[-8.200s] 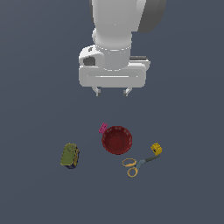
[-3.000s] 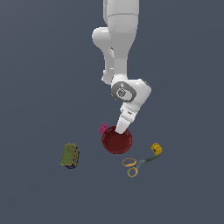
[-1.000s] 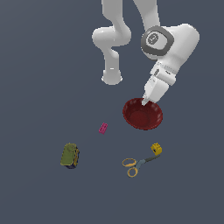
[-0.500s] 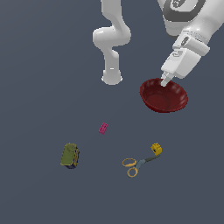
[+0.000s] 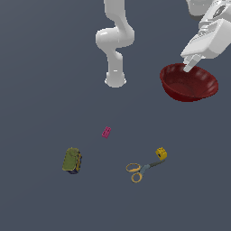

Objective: Pick up a designated object from a clutter of objects.

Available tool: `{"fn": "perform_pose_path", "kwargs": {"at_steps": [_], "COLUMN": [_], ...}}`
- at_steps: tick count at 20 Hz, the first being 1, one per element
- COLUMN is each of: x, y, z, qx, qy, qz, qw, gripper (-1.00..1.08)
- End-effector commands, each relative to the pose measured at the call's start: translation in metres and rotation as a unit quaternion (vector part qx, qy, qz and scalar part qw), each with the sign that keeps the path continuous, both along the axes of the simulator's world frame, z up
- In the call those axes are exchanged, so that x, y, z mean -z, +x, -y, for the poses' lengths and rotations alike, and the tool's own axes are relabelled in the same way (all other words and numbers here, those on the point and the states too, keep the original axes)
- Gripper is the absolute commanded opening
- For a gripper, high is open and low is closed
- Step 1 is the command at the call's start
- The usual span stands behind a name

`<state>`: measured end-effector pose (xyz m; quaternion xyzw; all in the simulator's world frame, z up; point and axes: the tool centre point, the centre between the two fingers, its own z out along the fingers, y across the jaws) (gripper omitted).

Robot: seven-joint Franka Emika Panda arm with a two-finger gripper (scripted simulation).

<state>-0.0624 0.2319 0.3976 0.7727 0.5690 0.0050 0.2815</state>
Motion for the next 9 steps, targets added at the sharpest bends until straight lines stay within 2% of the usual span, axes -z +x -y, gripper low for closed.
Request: {"fn": "perform_pose_path", "kwargs": {"at_steps": [1, 9], "x": [-0.0109, -0.0200], "y": [0.0001, 0.0013], "z": [-0.0053, -0.0106], "qx": [0.001, 0.001], "qy": [0.000, -0.001], "qz": [0.001, 0.003], "qw": [1.0000, 1.0000], "gripper": [-1.00, -1.00]}}
